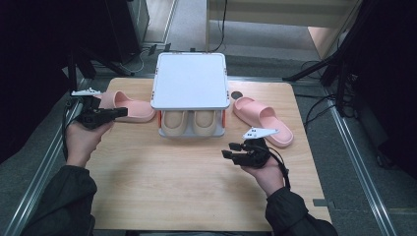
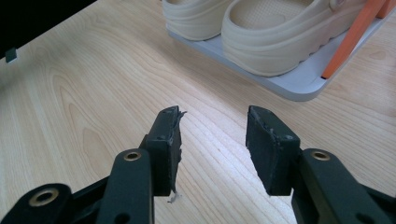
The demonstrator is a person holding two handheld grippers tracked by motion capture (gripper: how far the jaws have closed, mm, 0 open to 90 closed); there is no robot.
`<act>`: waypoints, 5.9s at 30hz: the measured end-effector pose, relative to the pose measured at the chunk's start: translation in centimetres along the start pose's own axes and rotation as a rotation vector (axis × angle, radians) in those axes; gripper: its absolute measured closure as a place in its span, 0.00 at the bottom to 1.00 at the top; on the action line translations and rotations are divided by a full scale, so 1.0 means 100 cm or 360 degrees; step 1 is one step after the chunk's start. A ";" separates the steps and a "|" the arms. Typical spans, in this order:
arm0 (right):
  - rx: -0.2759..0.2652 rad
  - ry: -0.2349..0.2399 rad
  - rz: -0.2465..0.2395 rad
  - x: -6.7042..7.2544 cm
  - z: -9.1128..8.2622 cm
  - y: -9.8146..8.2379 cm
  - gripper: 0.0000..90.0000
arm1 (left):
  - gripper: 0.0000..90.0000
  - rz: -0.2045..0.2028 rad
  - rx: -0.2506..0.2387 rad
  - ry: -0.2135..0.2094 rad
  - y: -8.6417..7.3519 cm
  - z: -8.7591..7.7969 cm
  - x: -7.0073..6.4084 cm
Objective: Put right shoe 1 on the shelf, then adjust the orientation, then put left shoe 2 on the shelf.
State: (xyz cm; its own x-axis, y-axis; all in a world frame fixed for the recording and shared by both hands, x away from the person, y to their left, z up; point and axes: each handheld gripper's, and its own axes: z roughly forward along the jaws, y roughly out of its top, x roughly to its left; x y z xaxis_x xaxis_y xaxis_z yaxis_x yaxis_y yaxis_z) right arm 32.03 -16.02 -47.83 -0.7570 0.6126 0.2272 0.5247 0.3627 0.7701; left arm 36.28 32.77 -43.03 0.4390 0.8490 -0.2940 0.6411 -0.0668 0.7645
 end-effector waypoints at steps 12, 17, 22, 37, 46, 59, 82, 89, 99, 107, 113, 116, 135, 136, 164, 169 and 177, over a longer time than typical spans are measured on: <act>-0.0035 -0.0007 0.0043 -0.001 -0.007 -0.009 0.62 | 0.99 -0.0079 0.0087 0.0038 -0.006 0.025 0.028; -0.0041 -0.0013 0.0055 -0.002 -0.008 -0.012 0.62 | 0.99 -0.0106 0.0123 0.0060 -0.009 0.037 0.038; -0.0049 -0.0027 0.0056 -0.001 -0.011 -0.016 0.62 | 0.99 -0.0147 0.0162 0.0082 -0.013 0.051 0.050; -0.0059 -0.0089 0.0117 -0.001 -0.023 -0.028 0.62 | 0.99 -0.0166 0.0174 0.0172 -0.009 0.075 0.066; -0.0066 -0.0104 0.0132 -0.002 -0.027 -0.031 0.62 | 0.99 -0.0165 0.0216 0.0229 -0.010 0.083 0.074; -0.0058 -0.0088 0.0125 -0.004 -0.021 -0.027 0.62 | 0.99 -0.0182 0.0219 0.0210 -0.017 0.078 0.079; -0.0018 0.0000 0.0035 0.001 -0.001 -0.012 0.62 | 0.98 -0.0232 0.0226 0.0250 -0.039 0.045 0.085; -0.0011 0.0037 0.0011 0.002 0.007 -0.007 0.62 | 0.98 -0.0265 0.0211 0.0267 -0.047 0.032 0.091; 0.0011 0.0071 -0.0014 0.006 0.015 -0.001 0.62 | 0.98 -0.0339 0.0171 0.0321 -0.057 0.015 0.101; 0.0006 0.0072 -0.0021 0.006 0.016 0.000 0.62 | 0.78 -0.0350 0.0064 0.0353 -0.048 0.000 0.096; 0.0010 0.0054 -0.0006 0.005 0.012 -0.004 0.62 | 0.61 -0.0337 0.0034 0.0417 -0.047 0.001 0.101; -0.0004 0.0027 0.0011 0.004 0.007 -0.008 0.62 | 0.59 -0.0361 0.0044 0.0441 -0.046 0.009 0.107; -0.0036 -0.0069 0.0088 0.000 -0.013 -0.023 0.62 | 0.69 -0.0425 0.0091 0.0435 -0.040 0.035 0.121; -0.0035 -0.0071 0.0087 0.000 -0.013 -0.024 0.62 | 0.71 -0.0426 0.0095 0.0435 -0.038 0.036 0.121; -0.0028 -0.0046 0.0081 0.001 -0.009 -0.021 0.62 | 0.93 -0.0547 0.0134 0.0278 -0.019 0.032 0.104; -0.0044 -0.0040 0.0070 0.000 -0.009 -0.018 0.62 | 0.92 -0.0552 0.0153 0.0279 -0.008 0.031 0.098; -0.0046 -0.0013 0.0060 -0.001 -0.004 -0.013 0.62 | 0.92 -0.0554 0.0160 0.0273 0.013 0.025 0.089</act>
State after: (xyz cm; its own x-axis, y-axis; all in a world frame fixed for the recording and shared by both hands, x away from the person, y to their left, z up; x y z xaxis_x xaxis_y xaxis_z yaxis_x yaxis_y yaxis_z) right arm 31.28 -16.78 -48.60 -0.7337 0.6310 0.2518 0.5412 0.3189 0.7781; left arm 42.60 38.98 -46.07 0.0787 0.9047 -0.4188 0.7951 0.1964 0.5738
